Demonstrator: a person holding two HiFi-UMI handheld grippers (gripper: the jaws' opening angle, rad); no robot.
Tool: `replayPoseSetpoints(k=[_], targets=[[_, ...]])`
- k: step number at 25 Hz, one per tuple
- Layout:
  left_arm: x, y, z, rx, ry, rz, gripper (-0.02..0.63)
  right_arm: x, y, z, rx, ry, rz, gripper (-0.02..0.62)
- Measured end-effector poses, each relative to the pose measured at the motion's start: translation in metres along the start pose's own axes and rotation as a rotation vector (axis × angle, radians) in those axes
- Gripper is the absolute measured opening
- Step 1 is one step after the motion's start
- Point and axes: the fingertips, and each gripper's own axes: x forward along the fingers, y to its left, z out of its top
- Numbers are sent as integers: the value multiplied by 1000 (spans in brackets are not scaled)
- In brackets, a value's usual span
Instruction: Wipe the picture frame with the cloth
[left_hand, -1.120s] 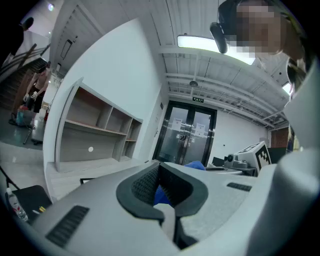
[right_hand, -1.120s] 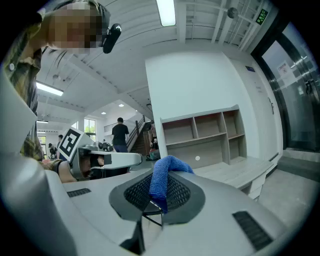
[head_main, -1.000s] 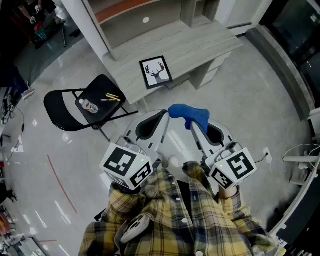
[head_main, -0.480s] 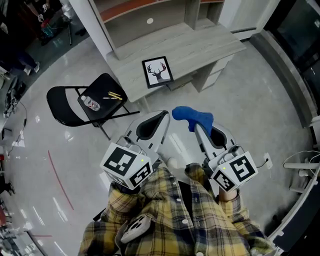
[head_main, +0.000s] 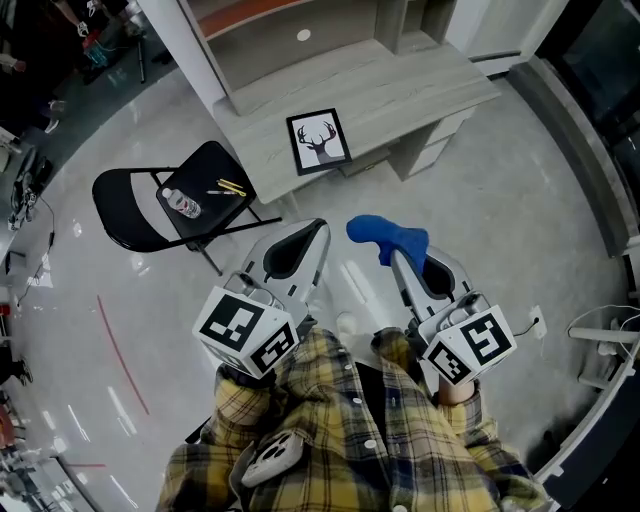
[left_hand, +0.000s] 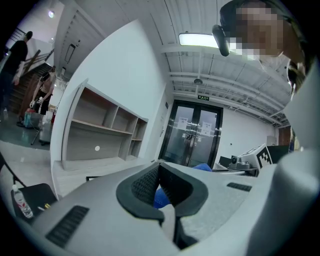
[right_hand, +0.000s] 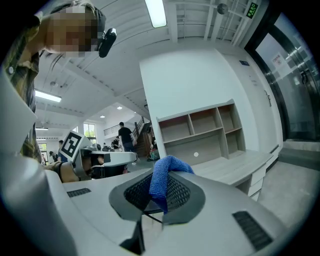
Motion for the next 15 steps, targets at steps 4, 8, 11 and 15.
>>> replayPoseSetpoints(k=[4, 8, 11, 15], targets=[[20, 29, 8, -5, 6, -7, 5, 31, -13, 4, 6, 10, -5, 41], [49, 68, 24, -5, 8, -22, 5, 76, -34, 18, -2, 15, -16, 41], [74, 99, 37, -2, 11, -33, 5, 113, -51, 31, -15, 14, -21, 41], [105, 139, 54, -2, 19, -50, 5, 159, -73, 46, -17, 15, -44, 41]])
